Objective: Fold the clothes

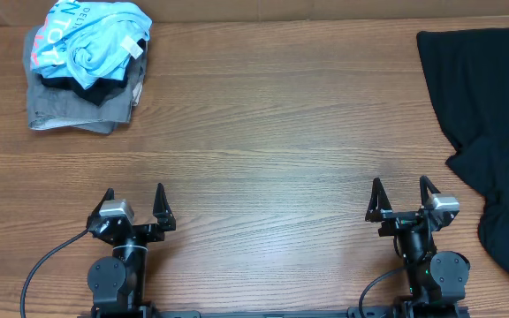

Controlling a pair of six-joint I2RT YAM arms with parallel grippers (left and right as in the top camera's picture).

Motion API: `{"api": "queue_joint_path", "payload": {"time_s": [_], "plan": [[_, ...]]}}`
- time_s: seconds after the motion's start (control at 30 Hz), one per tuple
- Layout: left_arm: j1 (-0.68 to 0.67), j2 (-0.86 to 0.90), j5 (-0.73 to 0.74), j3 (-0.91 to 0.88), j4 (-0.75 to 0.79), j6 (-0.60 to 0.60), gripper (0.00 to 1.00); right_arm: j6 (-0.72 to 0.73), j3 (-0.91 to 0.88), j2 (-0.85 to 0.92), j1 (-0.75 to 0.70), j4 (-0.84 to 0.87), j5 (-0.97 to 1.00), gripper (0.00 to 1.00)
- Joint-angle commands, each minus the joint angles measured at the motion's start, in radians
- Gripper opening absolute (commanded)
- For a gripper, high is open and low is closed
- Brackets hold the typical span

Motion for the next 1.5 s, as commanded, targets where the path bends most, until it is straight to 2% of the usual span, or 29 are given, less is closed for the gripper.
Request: {"api": "queue_joint_path", "payload": {"time_s": [0.0, 0.8, 1.03, 1.23, 1.37, 1.47], "plan": [[0.012, -0.011, -0.006, -0.003, -0.002, 0.02, 1.0, 0.003, -0.01, -0.01, 0.006, 0.004, 0.006, 1.0], [0.012, -0.011, -0.017, -0.003, 0.019, 0.02, 1.0, 0.0, -0.01, -0.01, 0.005, 0.004, 0.051, 1.0], [0.011, -0.011, 0.055, -0.003, 0.021, 0.013, 1.0, 0.002, -0.004, -0.01, 0.002, 0.121, 0.042, 1.0], [0.011, -0.009, 0.054, 0.035, -0.034, 0.037, 1.0, -0.019, 0.134, -0.005, 0.001, 0.021, 0.02, 1.0], [0.011, 0.026, 0.053, 0.117, -0.087, 0.047, 1.0, -0.137, 0.303, 0.052, 0.001, -0.113, 0.021, 1.0], [0.011, 0.138, 0.055, 0.233, -0.093, 0.077, 1.0, -0.192, 0.495, 0.172, 0.001, -0.23, 0.026, 1.0]]}}
